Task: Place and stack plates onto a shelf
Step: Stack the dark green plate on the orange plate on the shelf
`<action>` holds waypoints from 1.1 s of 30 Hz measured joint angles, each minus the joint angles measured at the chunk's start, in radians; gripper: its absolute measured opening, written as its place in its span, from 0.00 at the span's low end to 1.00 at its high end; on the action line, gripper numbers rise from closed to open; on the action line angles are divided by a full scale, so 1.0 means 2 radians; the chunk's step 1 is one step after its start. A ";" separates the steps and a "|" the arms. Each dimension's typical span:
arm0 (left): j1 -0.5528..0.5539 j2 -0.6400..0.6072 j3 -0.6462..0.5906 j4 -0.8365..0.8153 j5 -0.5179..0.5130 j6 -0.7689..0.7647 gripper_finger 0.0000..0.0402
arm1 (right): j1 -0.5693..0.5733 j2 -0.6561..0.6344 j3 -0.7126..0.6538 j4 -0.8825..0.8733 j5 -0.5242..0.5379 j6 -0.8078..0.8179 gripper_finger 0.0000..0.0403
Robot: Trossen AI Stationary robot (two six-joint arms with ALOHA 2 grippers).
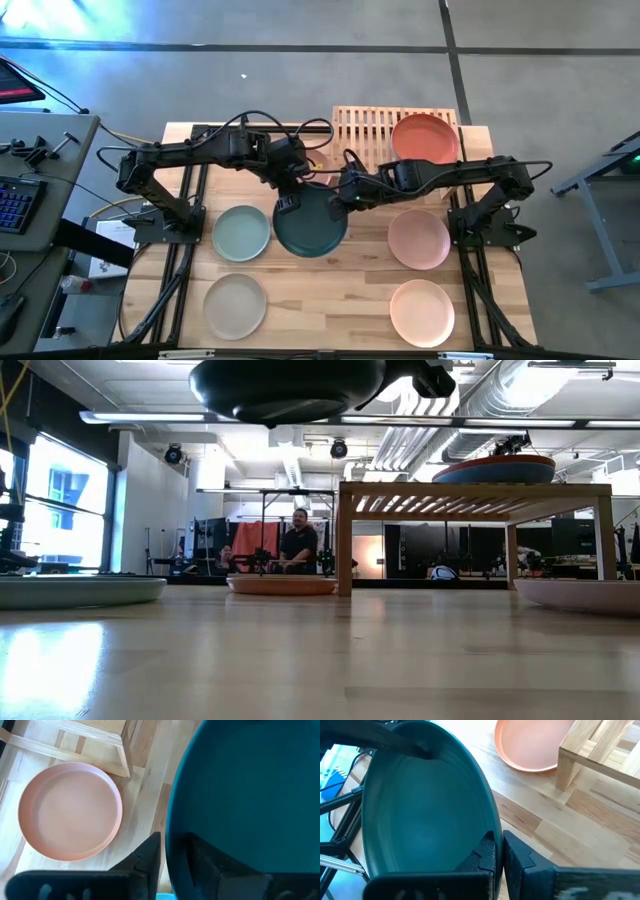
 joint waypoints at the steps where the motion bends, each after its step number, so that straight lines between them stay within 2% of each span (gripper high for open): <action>1: 0.000 0.000 0.000 0.000 0.000 0.000 0.22 | 0.000 0.000 0.000 0.000 -0.001 0.001 0.00; 16: 0.006 0.000 0.016 0.003 0.001 -0.004 0.25 | 0.006 0.000 0.000 -0.032 -0.029 0.054 0.00; 23: 0.013 0.000 0.056 -0.008 0.001 0.026 0.25 | 0.015 0.000 0.000 -0.080 -0.042 0.070 0.00; 33: 0.029 0.000 0.063 -0.054 -0.001 0.069 0.25 | 0.013 -0.026 0.000 -0.155 -0.047 0.066 0.00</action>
